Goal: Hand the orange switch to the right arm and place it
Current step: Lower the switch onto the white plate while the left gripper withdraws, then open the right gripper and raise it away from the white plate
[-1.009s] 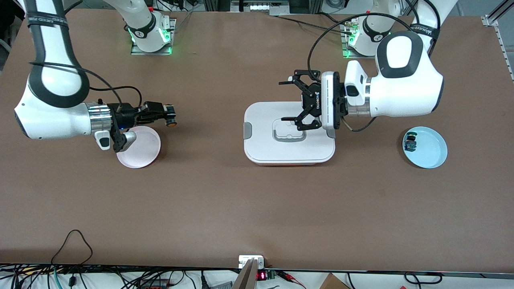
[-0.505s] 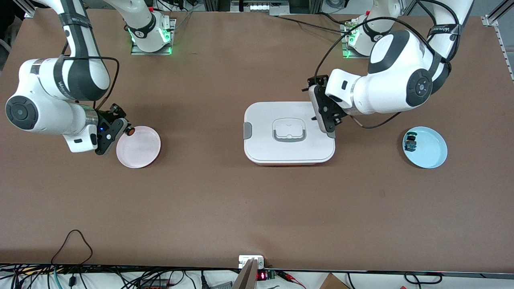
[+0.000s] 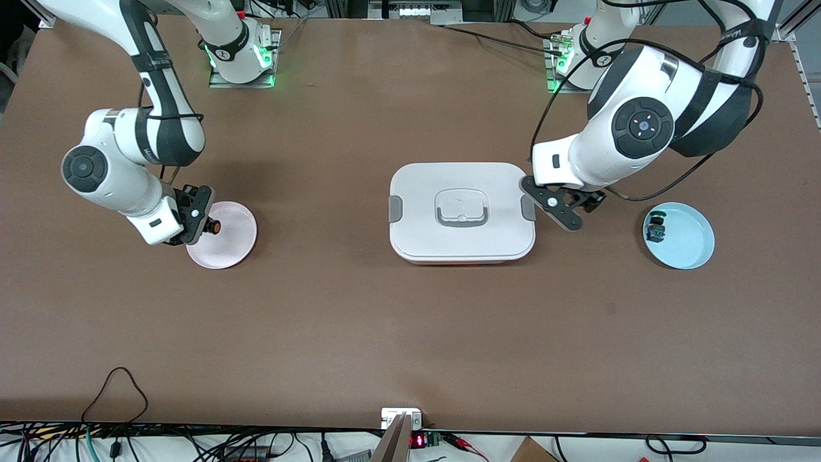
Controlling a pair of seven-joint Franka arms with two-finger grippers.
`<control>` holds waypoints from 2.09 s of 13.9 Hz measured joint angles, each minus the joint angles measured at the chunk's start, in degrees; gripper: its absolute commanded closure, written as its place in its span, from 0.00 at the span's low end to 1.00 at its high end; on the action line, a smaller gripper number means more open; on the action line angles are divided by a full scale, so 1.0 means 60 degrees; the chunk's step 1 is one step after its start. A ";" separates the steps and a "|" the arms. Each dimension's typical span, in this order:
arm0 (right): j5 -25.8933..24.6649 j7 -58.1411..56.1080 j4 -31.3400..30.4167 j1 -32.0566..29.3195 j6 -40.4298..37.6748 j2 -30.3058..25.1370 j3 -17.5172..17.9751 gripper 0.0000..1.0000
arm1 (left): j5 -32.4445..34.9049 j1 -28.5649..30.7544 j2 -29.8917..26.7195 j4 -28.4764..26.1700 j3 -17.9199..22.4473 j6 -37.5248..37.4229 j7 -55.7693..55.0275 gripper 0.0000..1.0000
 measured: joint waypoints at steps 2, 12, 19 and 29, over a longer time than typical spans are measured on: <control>-0.0004 -0.0194 -0.0664 -0.0023 0.1012 0.0030 0.0000 1.00 | 0.0302 0.0070 -0.0020 0.0485 0.0165 -0.0604 -0.1419 0.00; -0.0010 -0.1319 -0.1705 -0.0054 0.3875 0.1017 0.0001 0.57 | -0.0395 0.0110 -0.0479 0.2925 0.2020 -0.2230 -0.2905 0.00; 0.0001 -0.1298 -0.1598 -0.0058 0.3501 0.0704 -0.0008 0.00 | -0.1024 -0.1583 -0.2467 0.0101 0.4944 0.0048 -0.2860 0.00; 0.0158 -0.1222 0.2156 -0.0126 -0.1922 -0.0694 -0.0055 0.00 | -0.1024 -0.1550 -0.2573 0.0054 0.5123 -0.0332 -0.2868 0.00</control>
